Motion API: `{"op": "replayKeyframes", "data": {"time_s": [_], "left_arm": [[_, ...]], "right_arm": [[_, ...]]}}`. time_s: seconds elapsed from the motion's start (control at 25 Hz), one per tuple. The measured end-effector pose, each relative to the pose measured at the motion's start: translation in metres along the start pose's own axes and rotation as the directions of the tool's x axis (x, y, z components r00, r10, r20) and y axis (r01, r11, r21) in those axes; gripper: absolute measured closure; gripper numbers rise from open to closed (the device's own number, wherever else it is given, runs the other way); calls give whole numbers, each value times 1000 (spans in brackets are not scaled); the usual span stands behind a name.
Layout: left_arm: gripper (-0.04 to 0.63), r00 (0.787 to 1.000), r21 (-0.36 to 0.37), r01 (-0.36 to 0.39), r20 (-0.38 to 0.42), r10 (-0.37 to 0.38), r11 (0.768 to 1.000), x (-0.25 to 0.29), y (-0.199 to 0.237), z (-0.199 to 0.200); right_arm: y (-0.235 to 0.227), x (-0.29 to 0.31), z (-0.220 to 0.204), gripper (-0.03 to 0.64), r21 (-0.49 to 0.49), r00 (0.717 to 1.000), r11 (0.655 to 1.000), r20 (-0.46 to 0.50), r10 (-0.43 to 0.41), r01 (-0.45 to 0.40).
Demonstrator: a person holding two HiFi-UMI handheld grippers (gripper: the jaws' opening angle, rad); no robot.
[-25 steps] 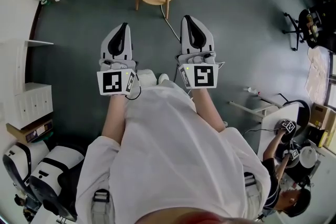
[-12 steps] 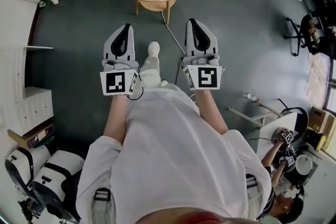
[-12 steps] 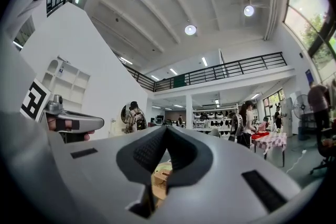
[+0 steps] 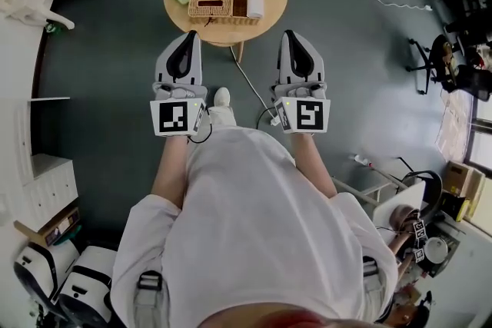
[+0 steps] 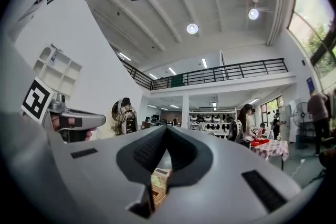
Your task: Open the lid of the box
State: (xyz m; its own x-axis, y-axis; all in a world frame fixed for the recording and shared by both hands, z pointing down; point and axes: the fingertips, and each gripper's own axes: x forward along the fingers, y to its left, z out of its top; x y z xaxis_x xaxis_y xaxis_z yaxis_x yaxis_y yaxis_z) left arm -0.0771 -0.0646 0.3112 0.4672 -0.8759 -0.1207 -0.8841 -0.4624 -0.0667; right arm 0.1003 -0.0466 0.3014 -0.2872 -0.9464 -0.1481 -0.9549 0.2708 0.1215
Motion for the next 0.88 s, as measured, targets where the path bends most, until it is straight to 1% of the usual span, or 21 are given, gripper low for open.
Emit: {"op": "replayKeyframes", "data": {"time_s": [0.24,0.44,0.56,0.68,0.76,0.88], "left_arm": [[600,999,-4,34,5,-34,999,74,36,-9],[600,998,-2,46,-30,-46,999,119,58,-22],[600,999,5,30,-23,-29,1000,136,69,-28],[600,999,32,15,-38,-14,999,148,75,-35],[600,1000,44,0,-29,1,999,153,78,-36],[600,999,36,-13,-32,14,999,160,79,-37]], "right_arm": [[-21,74,-18,618,-2,999,999,-15,-39,39],[-37,121,-24,619,3,998,998,-8,-66,66],[-42,140,-30,618,0,998,999,-11,-54,54],[-48,155,-36,619,10,999,999,-11,-41,41],[-49,162,-38,618,16,1000,999,-7,-27,27],[-49,171,-40,618,22,1000,1000,-1,0,0]]}}
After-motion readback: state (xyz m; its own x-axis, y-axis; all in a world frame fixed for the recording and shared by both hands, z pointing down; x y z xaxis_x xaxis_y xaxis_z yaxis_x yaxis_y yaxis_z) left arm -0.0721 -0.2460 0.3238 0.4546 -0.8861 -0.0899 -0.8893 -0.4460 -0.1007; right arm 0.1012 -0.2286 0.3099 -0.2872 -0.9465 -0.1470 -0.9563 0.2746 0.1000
